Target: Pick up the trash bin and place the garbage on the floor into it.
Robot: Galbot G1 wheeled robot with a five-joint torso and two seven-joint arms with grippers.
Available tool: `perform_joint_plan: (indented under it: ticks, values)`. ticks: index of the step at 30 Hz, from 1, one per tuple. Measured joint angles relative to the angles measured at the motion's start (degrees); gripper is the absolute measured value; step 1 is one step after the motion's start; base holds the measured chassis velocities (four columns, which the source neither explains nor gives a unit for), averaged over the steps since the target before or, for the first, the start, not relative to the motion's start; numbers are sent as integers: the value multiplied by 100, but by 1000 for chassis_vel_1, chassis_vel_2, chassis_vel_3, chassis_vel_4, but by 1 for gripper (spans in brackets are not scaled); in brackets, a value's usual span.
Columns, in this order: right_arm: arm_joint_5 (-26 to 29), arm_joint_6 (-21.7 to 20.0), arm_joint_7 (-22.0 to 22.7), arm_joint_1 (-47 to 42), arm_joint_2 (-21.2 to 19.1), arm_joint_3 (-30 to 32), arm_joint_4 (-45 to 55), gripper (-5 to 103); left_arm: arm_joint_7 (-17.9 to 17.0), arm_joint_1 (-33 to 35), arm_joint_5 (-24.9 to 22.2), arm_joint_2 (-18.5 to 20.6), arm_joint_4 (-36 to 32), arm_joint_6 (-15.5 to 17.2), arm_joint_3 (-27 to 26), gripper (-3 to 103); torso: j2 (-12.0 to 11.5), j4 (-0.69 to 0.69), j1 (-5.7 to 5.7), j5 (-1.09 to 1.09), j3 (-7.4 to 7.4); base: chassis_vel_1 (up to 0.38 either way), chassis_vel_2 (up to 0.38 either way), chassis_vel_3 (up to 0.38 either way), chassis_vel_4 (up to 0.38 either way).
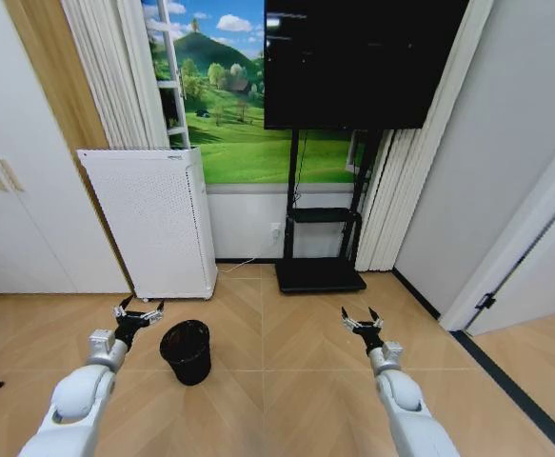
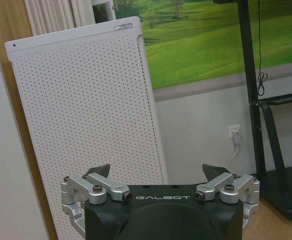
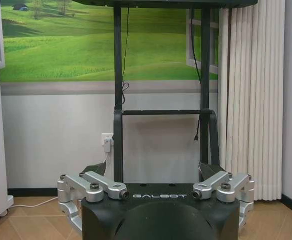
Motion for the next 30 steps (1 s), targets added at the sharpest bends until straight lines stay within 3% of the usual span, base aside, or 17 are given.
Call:
perform_joint_plan:
  ticks: [30]
  values:
    - [52,21,-26,7,-17,28,-69,100,46,68,-89,43,-45,12,-16,100,707,0,286,0,422,0,0,0,0]
